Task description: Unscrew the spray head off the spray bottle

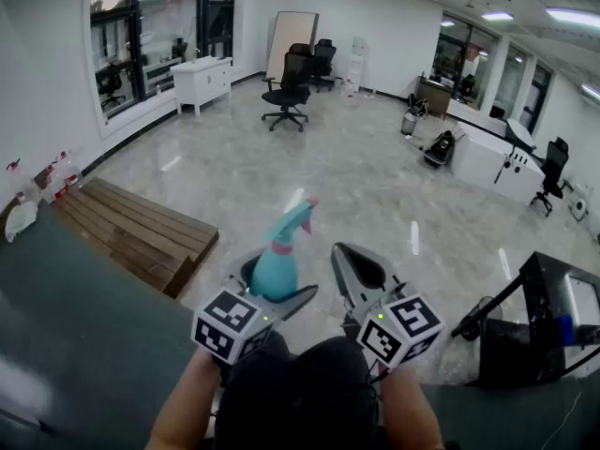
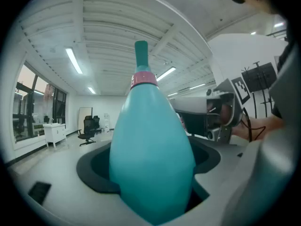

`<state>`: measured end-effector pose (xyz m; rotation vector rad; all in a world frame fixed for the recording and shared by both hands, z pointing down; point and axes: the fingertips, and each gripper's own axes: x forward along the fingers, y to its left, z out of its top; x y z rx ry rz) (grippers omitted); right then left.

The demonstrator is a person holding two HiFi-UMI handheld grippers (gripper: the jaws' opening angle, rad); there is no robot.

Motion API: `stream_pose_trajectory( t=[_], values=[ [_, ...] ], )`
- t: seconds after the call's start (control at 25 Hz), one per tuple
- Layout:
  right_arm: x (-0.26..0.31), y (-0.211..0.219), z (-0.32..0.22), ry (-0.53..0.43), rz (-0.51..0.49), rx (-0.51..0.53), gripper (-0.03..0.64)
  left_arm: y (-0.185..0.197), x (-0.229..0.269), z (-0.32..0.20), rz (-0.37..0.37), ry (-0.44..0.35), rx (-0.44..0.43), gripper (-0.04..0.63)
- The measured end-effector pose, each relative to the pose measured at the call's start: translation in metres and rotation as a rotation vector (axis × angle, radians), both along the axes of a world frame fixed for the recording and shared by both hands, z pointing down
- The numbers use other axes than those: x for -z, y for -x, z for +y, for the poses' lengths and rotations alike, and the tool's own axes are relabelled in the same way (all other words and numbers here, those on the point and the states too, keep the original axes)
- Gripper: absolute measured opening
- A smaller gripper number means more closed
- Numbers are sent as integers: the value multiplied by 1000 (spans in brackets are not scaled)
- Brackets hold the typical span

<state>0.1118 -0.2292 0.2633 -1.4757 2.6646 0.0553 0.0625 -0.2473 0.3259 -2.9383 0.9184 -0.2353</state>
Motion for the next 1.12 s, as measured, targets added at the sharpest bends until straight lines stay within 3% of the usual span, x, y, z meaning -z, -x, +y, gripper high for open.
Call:
stream_pose_trajectory(
  t=[1.12],
  values=[
    [5,5,3,-11,25,-10,0,-2,-2,1,2,7,19,430]
  ],
)
